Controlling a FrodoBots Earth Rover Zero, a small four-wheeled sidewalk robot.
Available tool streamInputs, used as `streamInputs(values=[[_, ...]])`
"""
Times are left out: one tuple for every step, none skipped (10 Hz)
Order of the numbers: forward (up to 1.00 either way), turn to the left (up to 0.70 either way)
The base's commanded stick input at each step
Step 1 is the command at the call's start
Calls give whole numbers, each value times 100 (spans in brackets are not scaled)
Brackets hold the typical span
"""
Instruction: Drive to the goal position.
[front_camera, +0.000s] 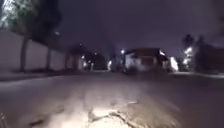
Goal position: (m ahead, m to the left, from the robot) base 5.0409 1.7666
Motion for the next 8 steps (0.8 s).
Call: streamInputs(values=[[70, 0], [70, 0], [70, 0], [70, 0], [70, 0], [70, 0], [70, 0], [70, 0]])
